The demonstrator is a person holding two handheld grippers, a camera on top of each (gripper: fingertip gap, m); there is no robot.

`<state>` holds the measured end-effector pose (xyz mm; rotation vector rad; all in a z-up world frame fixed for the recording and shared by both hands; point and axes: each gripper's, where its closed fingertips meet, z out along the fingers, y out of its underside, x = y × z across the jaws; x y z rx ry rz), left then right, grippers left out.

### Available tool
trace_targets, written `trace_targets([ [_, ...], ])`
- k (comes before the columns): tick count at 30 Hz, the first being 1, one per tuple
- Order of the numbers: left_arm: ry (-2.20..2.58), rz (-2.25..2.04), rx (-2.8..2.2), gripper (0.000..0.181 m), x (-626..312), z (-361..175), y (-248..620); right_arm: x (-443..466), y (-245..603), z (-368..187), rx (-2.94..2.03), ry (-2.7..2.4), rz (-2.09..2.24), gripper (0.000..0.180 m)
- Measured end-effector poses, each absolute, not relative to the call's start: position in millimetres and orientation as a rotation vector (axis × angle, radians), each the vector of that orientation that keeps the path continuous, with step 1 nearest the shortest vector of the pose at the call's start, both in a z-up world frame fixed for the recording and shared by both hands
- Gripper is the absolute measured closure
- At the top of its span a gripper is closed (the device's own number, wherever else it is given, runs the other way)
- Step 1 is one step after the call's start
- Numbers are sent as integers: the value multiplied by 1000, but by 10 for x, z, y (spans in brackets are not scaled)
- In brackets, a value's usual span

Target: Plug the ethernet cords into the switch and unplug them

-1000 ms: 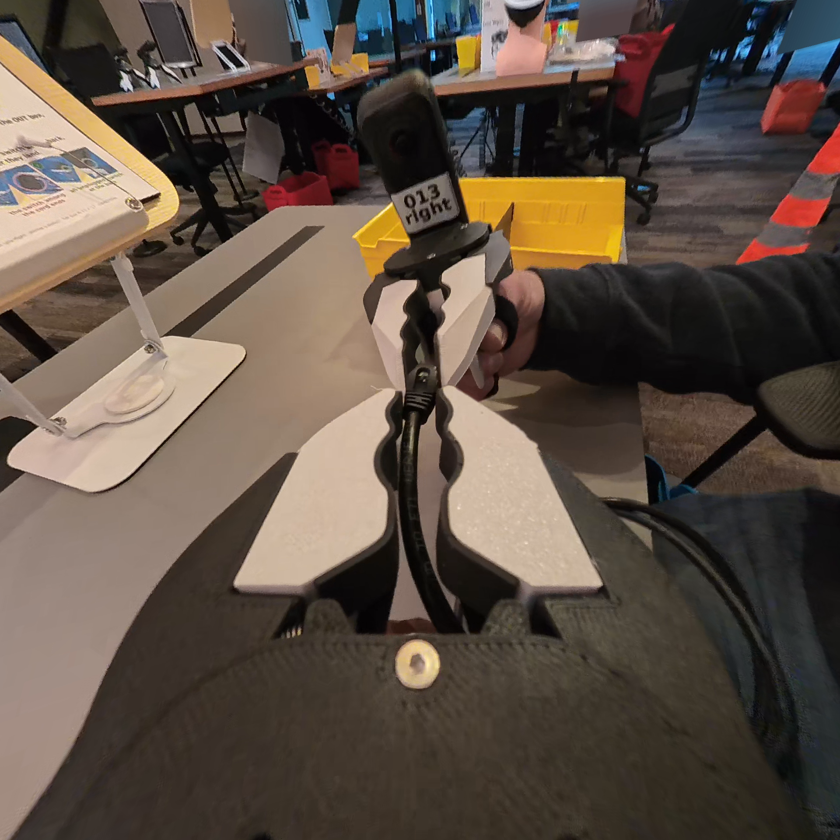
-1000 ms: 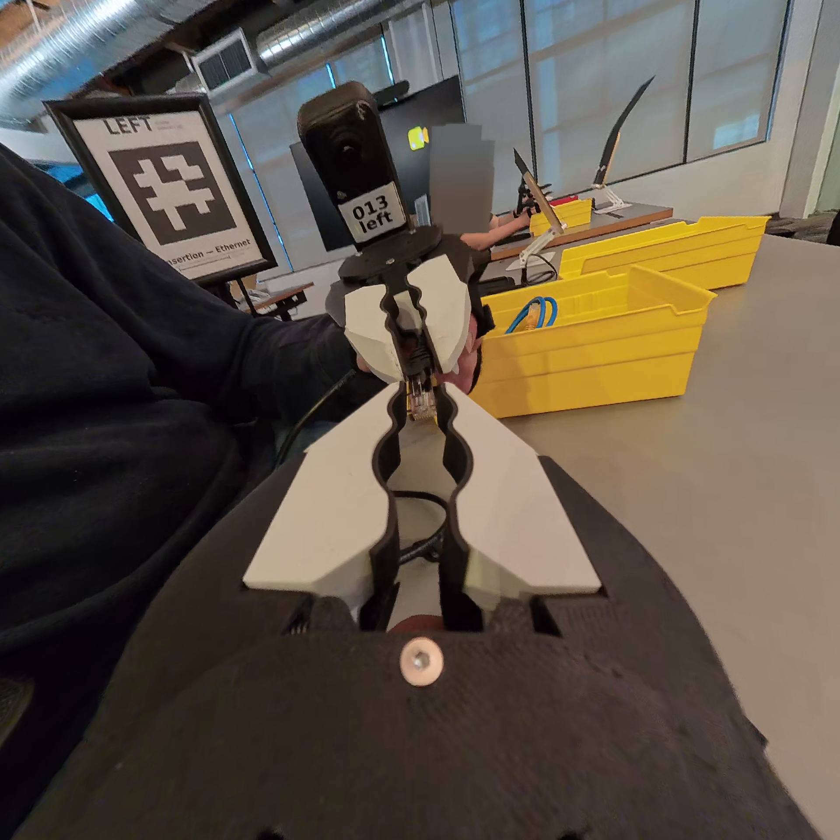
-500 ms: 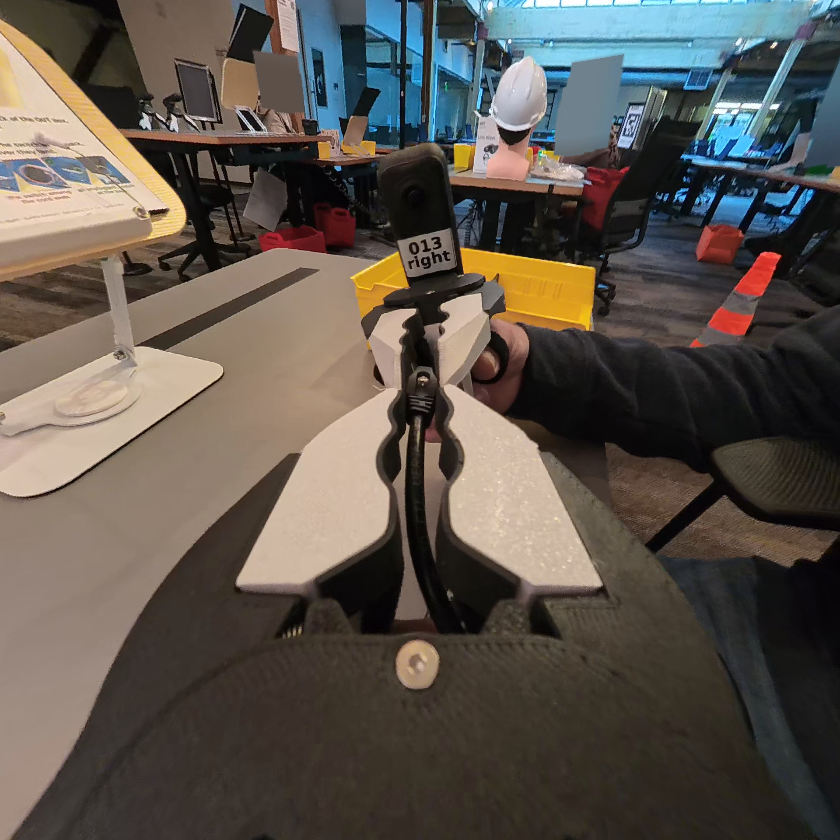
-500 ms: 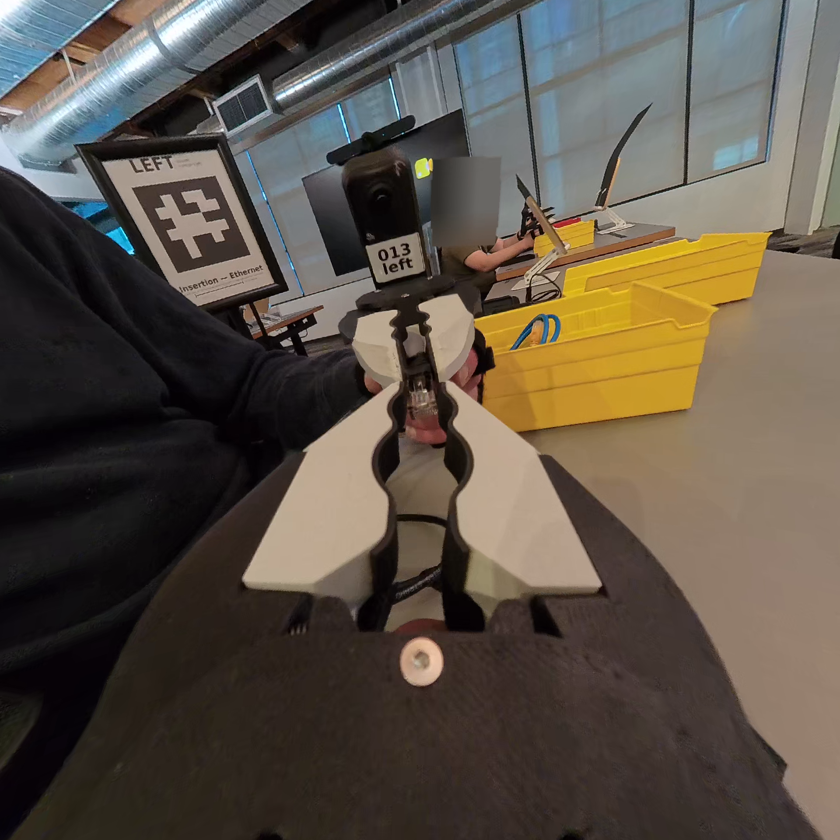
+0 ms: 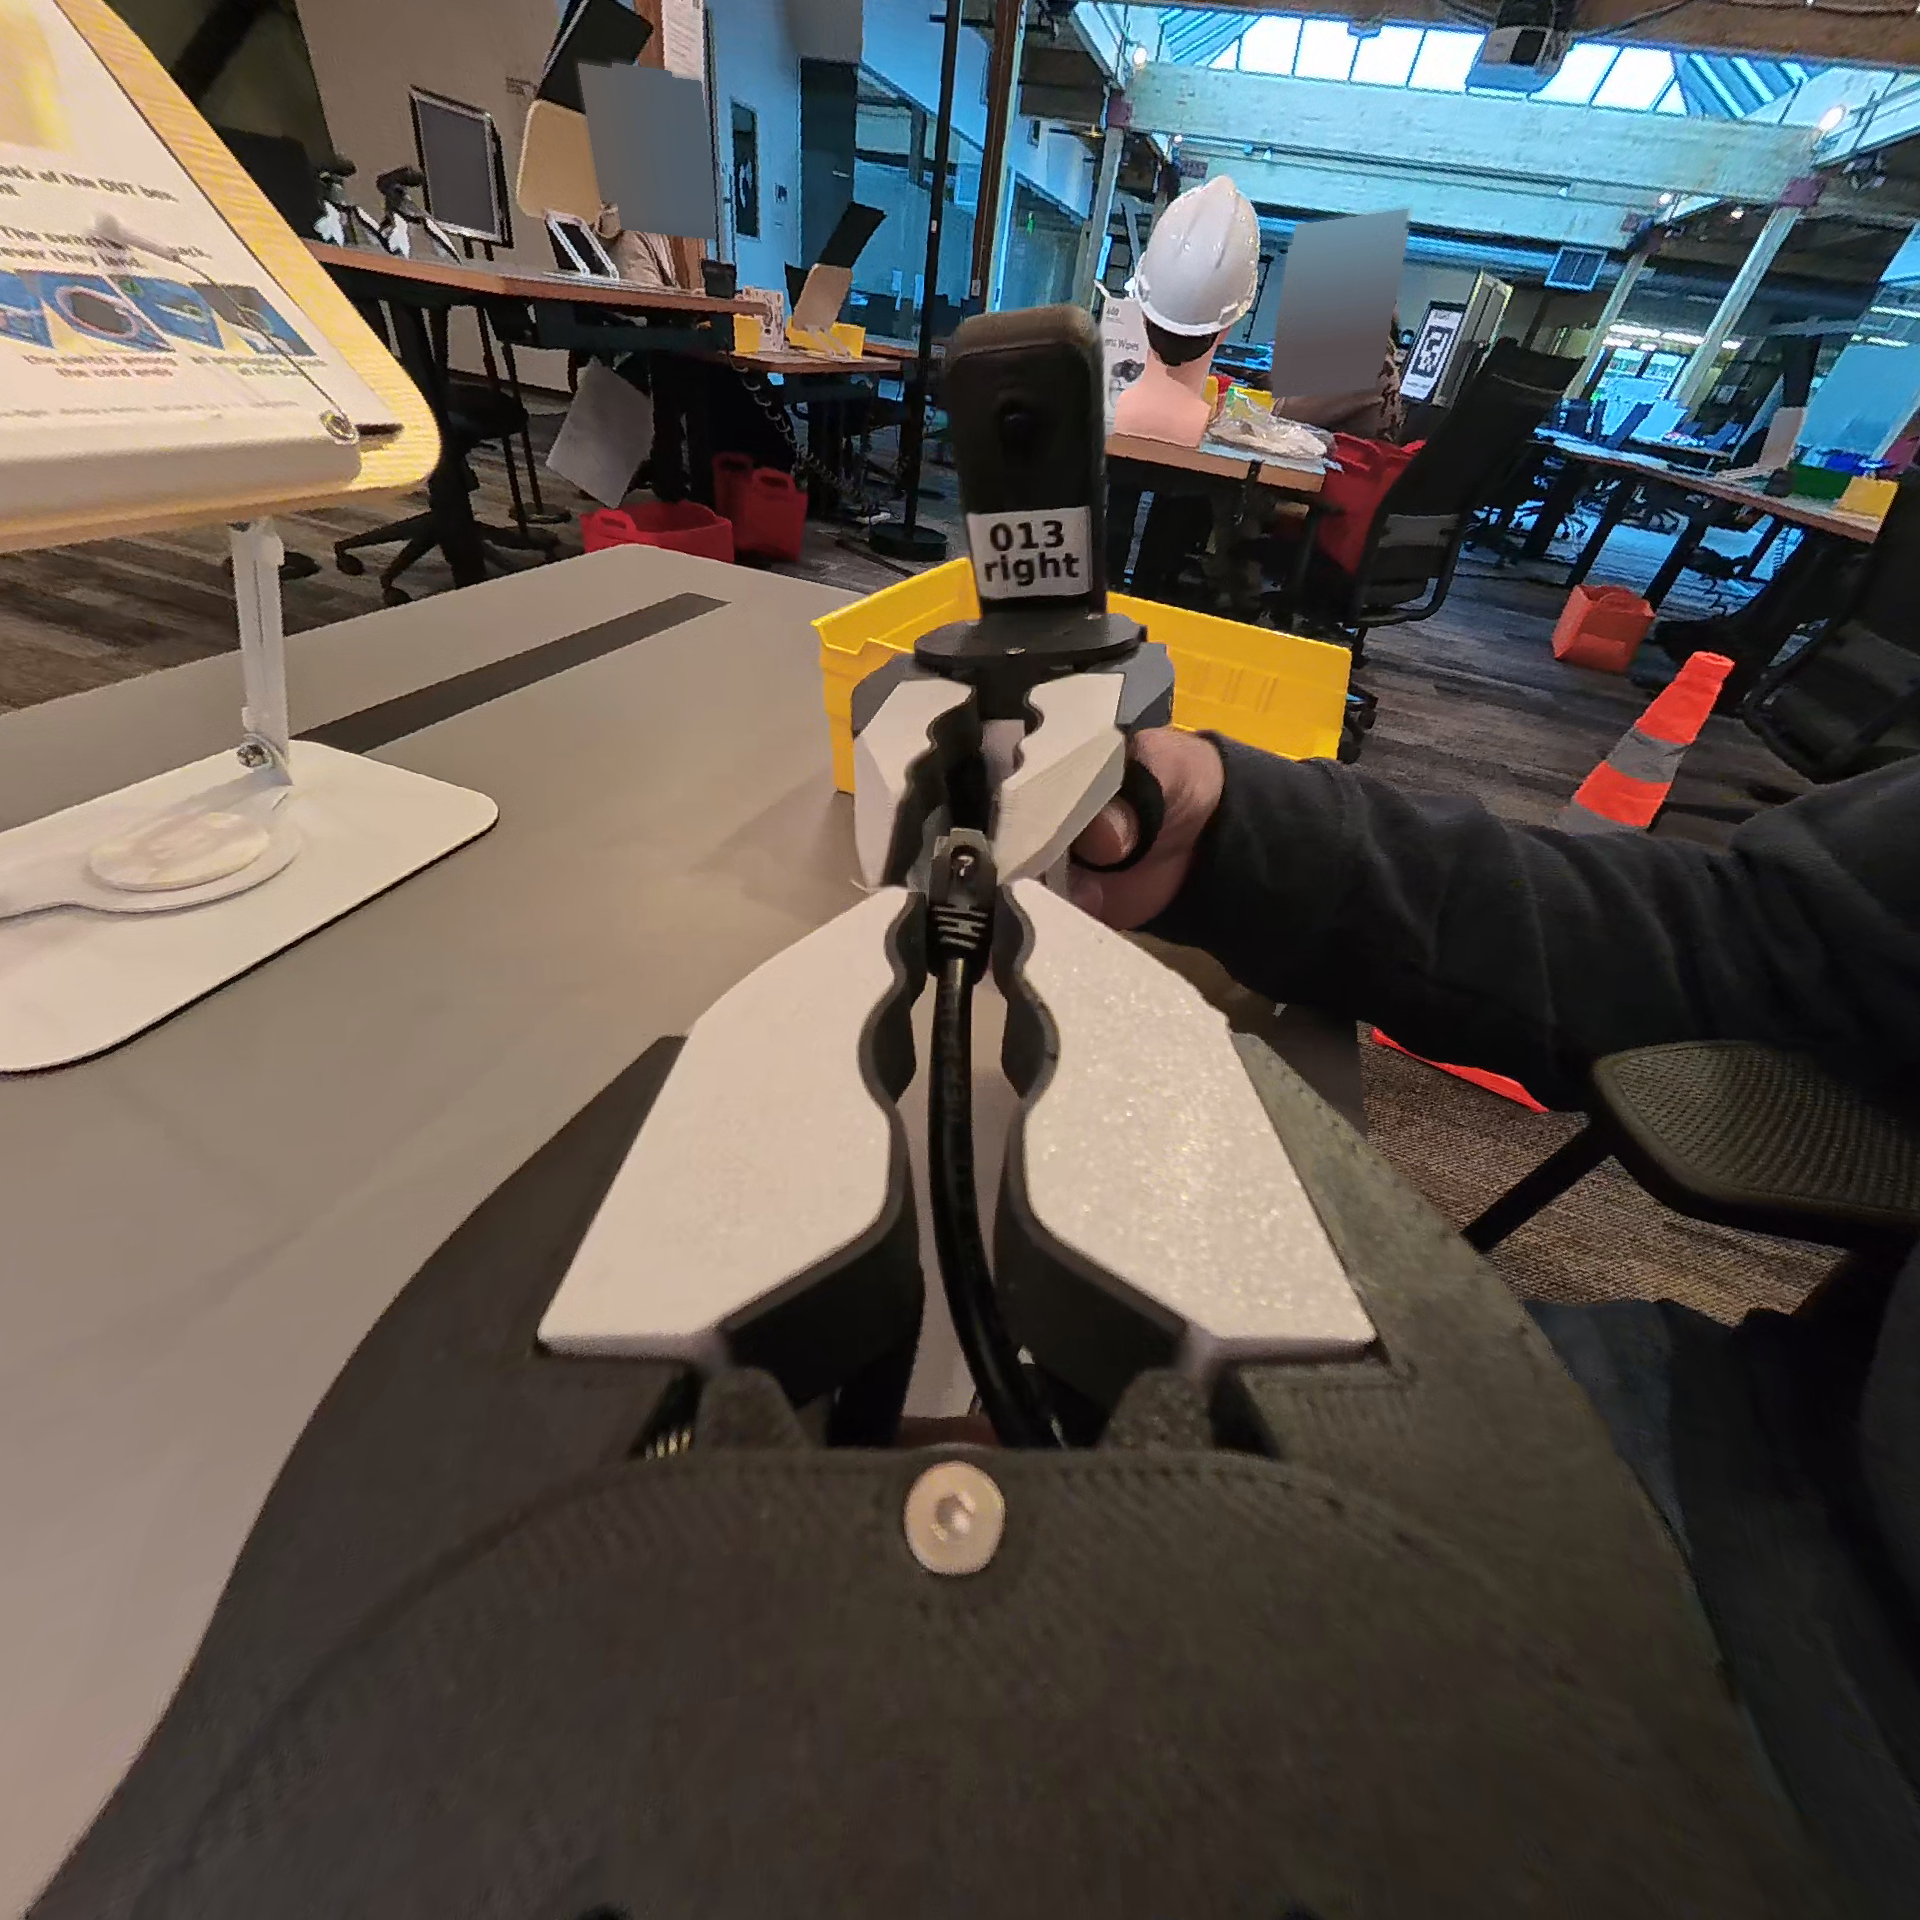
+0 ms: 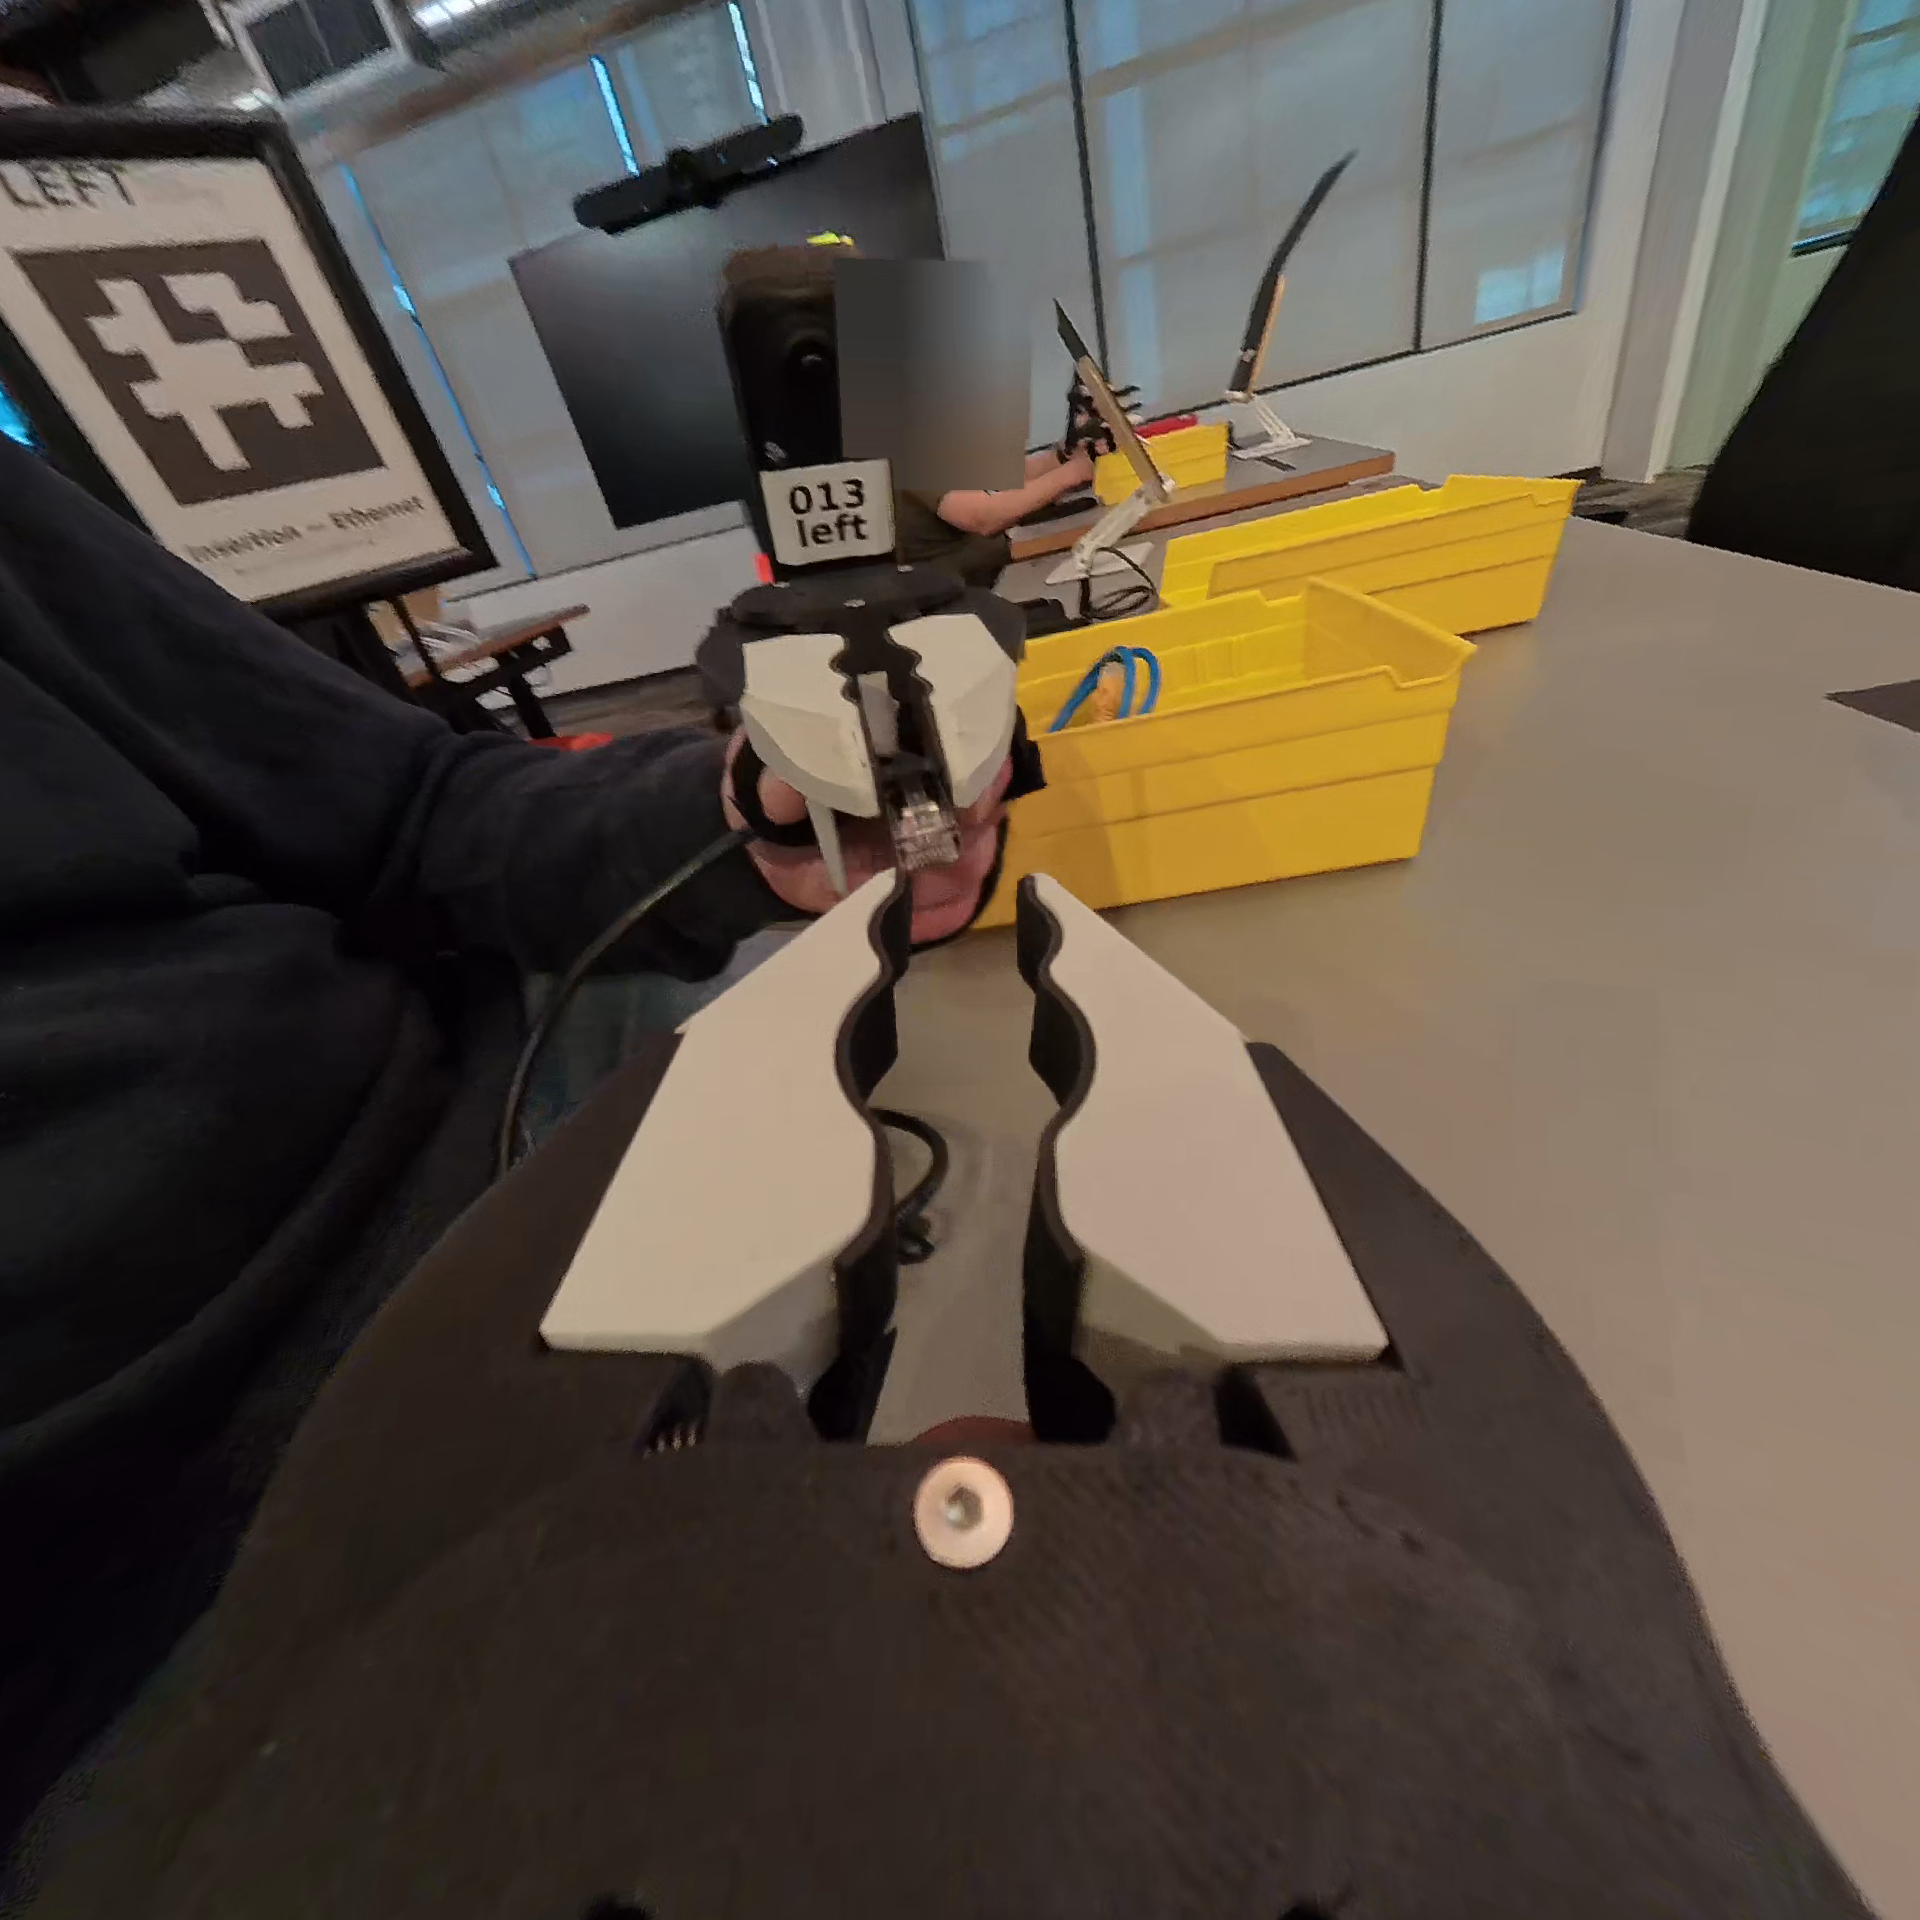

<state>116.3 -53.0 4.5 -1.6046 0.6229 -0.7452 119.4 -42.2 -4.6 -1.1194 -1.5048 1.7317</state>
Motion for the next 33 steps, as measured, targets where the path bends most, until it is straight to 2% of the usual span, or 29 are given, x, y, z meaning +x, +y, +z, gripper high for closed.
trace_targets([
  [7, 628, -700, -1643, 169, 1073, 45, -570, 1271, 98, -553, -1344, -1601, 1186, 144],
  [10, 611, -692, -1652, 169, 1030, 27, -563, 1347, 380, -989, -1468, -1725, 842, 128],
  [15, 627, -672, -1670, 169, 1046, -38, -567, 1377, 521, -1459, -1591, -1855, 654, 99],
  [20, 617, -673, -1674, 169, 1021, -64, -560, 1270, 414, -1591, -1646, -1871, 741, 110],
  [29, 596, -692, -1695, 169, 1000, -163, -537, 1122, 336, -1590, -1564, -1921, 792, 103],
  [33, 588, -694, -1699, 169, 988, -175, -527, 1088, 330, -1599, -1605, -1915, 812, 109],
])
